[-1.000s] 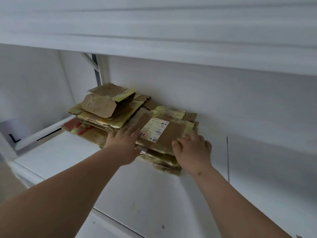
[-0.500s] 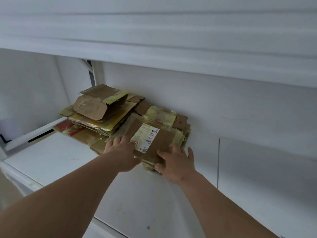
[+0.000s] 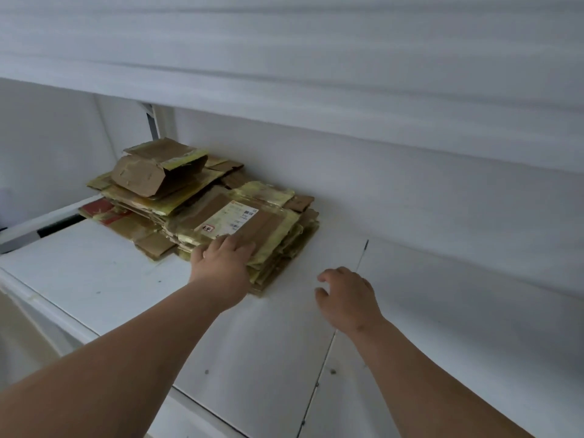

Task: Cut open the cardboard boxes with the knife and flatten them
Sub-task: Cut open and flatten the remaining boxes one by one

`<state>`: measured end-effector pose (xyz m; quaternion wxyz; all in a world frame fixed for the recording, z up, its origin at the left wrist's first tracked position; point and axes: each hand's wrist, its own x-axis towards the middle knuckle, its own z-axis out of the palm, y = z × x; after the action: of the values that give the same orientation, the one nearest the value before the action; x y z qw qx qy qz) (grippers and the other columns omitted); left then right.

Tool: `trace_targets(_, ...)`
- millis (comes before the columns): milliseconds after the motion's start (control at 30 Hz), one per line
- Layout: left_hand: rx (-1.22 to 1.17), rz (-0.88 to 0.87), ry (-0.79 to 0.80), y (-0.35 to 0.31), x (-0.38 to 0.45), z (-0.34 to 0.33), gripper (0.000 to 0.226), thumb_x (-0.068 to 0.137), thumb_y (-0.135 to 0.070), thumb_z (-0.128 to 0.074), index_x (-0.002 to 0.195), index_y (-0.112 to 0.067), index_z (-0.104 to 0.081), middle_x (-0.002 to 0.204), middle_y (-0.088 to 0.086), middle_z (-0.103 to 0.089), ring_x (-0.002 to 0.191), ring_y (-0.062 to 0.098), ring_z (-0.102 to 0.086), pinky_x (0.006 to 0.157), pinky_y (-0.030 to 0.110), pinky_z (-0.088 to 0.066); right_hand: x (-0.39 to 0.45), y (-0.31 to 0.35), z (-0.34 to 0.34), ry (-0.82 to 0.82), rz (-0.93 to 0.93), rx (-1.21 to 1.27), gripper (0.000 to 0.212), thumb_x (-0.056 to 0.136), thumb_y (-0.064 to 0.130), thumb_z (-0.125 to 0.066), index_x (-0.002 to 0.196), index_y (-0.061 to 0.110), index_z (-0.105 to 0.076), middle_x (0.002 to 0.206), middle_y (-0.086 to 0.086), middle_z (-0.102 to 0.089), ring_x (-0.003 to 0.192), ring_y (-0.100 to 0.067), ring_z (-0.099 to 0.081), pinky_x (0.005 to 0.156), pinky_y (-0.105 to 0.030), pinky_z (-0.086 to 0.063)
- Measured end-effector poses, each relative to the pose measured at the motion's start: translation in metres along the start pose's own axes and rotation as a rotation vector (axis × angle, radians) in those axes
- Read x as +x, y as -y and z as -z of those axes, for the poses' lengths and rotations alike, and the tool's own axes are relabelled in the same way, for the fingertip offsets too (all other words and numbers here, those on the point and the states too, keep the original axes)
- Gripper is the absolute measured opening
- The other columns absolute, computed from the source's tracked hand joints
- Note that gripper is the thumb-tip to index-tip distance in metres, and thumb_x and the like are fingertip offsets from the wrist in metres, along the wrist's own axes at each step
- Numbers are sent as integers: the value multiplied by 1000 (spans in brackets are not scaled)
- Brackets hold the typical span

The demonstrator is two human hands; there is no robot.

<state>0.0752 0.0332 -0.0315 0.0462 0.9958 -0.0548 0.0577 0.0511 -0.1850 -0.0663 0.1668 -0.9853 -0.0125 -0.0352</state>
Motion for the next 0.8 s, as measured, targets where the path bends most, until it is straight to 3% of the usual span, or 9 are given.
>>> trace_targets(133, 27, -73, -34, -27, -12, -5, 62, 93, -18, -42, 150, -40, -30, 160, -7, -20, 148, 21, -12, 117, 49, -9, -24, -32, 7, 8, -101, -51, 39, 99, 33, -43, 135, 25, -56, 132, 0, -56, 119, -21, -53, 100, -34, -40)
trace_targets(300, 3, -132, 37, -58, -17, -7, 52, 100, -36, -37, 151, -39, -27, 162, -7, -14, 148, 22, -8, 118, 51, -9, -58, -59, 15, 91, -239, -119, 45, 95, 44, -41, 134, 25, -54, 128, -1, -54, 118, -22, -52, 97, -36, -40)
trace_targets(500, 3, -164, 95, -69, -27, -10, 54, 98, -42, -37, 151, -40, -25, 163, -8, -6, 149, 21, -3, 118, 49, -8, -97, -76, 40, 308, -489, -84, 88, 68, 70, -62, 143, 29, -37, 142, -1, -37, 132, -25, -36, 102, -39, -33)
trace_targets(667, -13, -206, 175, -84, -44, -18, 53, 99, -42, -37, 151, -40, -24, 163, -8, -5, 150, 19, -2, 119, 48, -7, -128, -88, 52, 463, -586, -120, 101, 63, 50, -77, 148, 25, -29, 145, -2, -28, 137, -26, -26, 101, -39, -37)
trace_targets(733, -6, -235, 198, -94, -51, -21, 53, 99, -42, -37, 151, -41, -25, 163, -9, -3, 150, 18, 0, 119, 48, -6, -138, -93, 56, 504, -593, -196, 92, 64, 39, -78, 142, 21, -32, 137, -4, -34, 129, -27, -36, 92, -37, -41)
trace_targets(800, 1, -265, 207, -104, -55, -22, 53, 99, -42, -38, 151, -41, -26, 163, -10, -3, 150, 18, 0, 120, 49, -6, -144, -99, 58, 513, -577, -225, 70, 66, 25, -76, 127, 16, -41, 119, -3, -44, 111, -24, -50, 78, -32, -43)
